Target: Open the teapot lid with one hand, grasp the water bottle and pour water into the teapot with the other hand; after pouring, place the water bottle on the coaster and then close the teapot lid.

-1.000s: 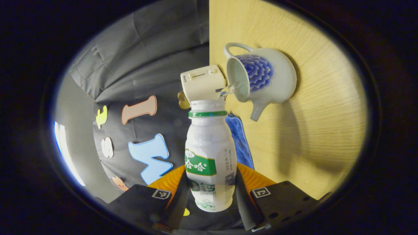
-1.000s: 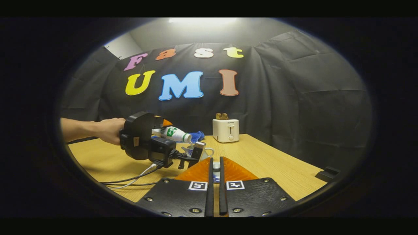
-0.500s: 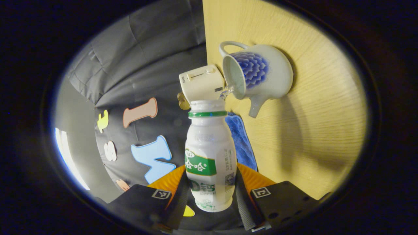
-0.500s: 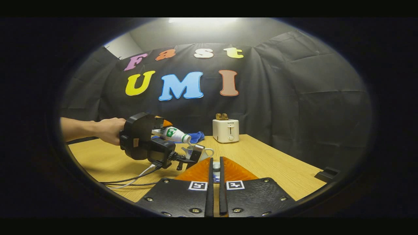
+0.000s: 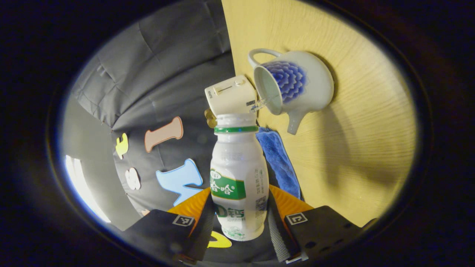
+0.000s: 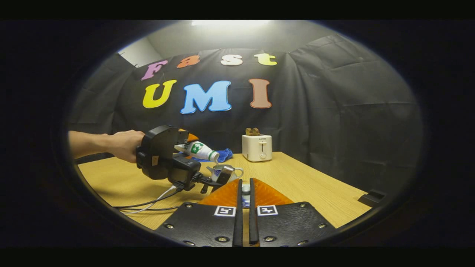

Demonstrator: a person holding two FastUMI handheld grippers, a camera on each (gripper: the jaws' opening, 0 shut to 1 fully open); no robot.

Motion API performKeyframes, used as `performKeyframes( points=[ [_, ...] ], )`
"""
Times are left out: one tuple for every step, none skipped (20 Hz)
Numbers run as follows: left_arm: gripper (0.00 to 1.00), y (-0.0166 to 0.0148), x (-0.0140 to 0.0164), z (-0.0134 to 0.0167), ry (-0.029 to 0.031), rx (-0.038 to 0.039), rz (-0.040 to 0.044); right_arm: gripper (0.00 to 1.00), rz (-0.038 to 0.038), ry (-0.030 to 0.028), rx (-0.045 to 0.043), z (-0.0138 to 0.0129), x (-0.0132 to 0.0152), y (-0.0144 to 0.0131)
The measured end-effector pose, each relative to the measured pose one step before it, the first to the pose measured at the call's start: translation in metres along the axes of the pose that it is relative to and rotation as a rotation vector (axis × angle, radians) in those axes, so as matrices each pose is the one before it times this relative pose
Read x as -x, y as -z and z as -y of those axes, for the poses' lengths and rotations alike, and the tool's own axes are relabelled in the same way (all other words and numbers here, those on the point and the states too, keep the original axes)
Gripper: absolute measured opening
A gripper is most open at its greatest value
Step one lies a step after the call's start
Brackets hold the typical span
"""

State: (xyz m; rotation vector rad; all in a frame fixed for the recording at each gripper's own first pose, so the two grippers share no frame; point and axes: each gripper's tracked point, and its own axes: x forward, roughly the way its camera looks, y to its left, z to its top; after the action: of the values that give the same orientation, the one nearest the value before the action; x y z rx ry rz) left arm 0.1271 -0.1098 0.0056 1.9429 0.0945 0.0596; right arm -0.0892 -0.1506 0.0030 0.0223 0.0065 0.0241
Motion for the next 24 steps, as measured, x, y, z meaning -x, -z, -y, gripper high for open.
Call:
performKeyframes(
  points=[
    [0.75, -0.00063, 0.00028, -0.00034, -0.00353, -0.00948, 0.00341, 0.23, -0.00034, -0.00073, -0.00079, 0.00028, 0.00018, 0.00048],
    [0.75, -0.00098, -0.00005, -0.0005, -0.00809, -0.00929, 0.00479, 0.23, 0.00132, -0.00011, -0.00096, 0.00023, 0.00026, -0.00047],
    [0.8, -0.00134, 0.00055, 0.00027, -0.0056, -0.00855, 0.00297, 0.23, 0.00104, 0.00009, 0.00082, -0.00008, -0.00048, -0.00028],
    [0.8, -0.00079, 0.00174, -0.00117, -0.00691, -0.00615, 0.00517, 0.23, -0.00019, 0.00027, 0.00089, 0.00041, -0.00033, -0.00014],
    [0.8, -0.00202, 0.00153, 0.00045, -0.00522, -0.00375, 0.00461, 0.0, -0.00128, -0.00072, -0.00148, -0.00007, -0.00012, 0.00071],
    [0.8, 0.00014, 0.00023, -0.00002, -0.00396, -0.0054, 0.00345, 0.23, -0.00177, -0.00033, -0.00118, 0.0004, -0.00075, 0.0002],
    [0.75, -0.0012, 0.00094, -0.00189, -0.01148, -0.00446, 0.00628, 0.07, -0.00251, -0.0007, -0.00015, 0.00076, -0.00087, 0.00099],
    [0.75, 0.00004, -0.00105, 0.00062, -0.00583, -0.00171, 0.004, 0.07, 0.00342, -0.00136, -0.0061, 0.00061, 0.00068, -0.00058],
    [0.75, 0.00071, -0.00034, 0.00146, -0.0003, -0.00068, 0.00012, 0.06, 0.00548, -0.00142, -0.00718, 0.00064, 0.00148, -0.00196],
    [0.75, -0.00012, -0.00043, -0.00027, -0.00457, -0.00388, 0.00118, 0.07, 0.00221, 0.00151, 0.00187, 0.00098, 0.00059, -0.00033],
    [0.7, 0.0007, -0.00062, -0.00091, -0.00056, -0.00547, -0.00219, 0.15, 0.00263, 0.00043, 0.00286, 0.00057, 0.00141, 0.00043],
    [0.7, 0.00085, -0.00049, -0.00068, -0.00229, -0.00481, 0.00057, 0.07, 0.00147, -0.00061, -0.00086, 0.00025, 0.00107, -0.00114],
    [0.7, 0.0005, -0.00035, 0.00023, 0.00021, -0.00502, -0.00085, 0.07, 0.00025, -0.00139, 0.00038, 0.00031, 0.00007, -0.00064],
    [0.7, -0.00029, -0.00067, -0.00106, -0.00244, -0.00339, 0.00293, 0.07, 0.00047, 0.0005, 0.0008, 0.00109, 0.0002, -0.00091],
    [0.75, -0.00044, 0.0004, -0.00029, 0.00013, -0.00182, 0.00172, 0.07, -0.00141, 0.00018, 0.00078, 0.0003, -0.00007, -0.00003],
    [0.7, 0.00023, -0.00076, 0.00048, 0.00244, 0.00005, 0.00322, 0.0, -0.00256, -0.00013, -0.0015, -0.00019, -0.00058, 0.00018],
    [0.7, -0.00167, 0.00085, 0.00113, 0.00043, 0.00148, 0.00471, 0.11, -0.00376, -0.00061, -0.00332, 0.00053, -0.00081, 0.00048],
    [0.75, -0.00024, 0.00036, 0.00104, 0.00401, 0.00248, 0.00374, 0.23, -0.00365, -0.0002, -0.00242, 0.0006, -0.00089, 0.00013],
    [0.75, -0.00231, -0.00005, 0.00105, 0.00348, 0.00622, 0.00603, 0.23, -0.00207, -0.00006, -0.00161, 0.00113, -0.00034, 0.00076],
    [0.75, -0.00002, -0.00206, 0.00205, 0.0104, 0.01125, 0.00273, 0.23, -0.00129, 0.00001, -0.00023, 0.00054, 0.00009, -0.0003],
    [0.75, -0.00337, -0.00161, 0.00399, 0.01015, 0.0113, 0.00405, 0.23, 0.00018, 0.00016, 0.0007, 0.00005, -0.00053, -0.00013],
    [0.72, 0.00028, -0.00095, 0.00247, 0.00311, 0.0046, 0.00145, 0.23, 0.00056, 0.00036, 0.00057, 0.00028, 0.00018, -0.00079],
    [0.7, 0.0, 0.00051, -0.00059, -0.00046, -0.00328, -0.00236, 0.23, 0.00081, -0.00099, 0.00243, -0.00051, -0.00012, 0.00038],
    [0.7, 0.00169, -0.00053, -0.00066, -0.0006, -0.00289, -0.00204, 0.23, -0.00132, -0.0022, 0.00107, -0.00085, 0.00001, -0.00004]
  ],
)
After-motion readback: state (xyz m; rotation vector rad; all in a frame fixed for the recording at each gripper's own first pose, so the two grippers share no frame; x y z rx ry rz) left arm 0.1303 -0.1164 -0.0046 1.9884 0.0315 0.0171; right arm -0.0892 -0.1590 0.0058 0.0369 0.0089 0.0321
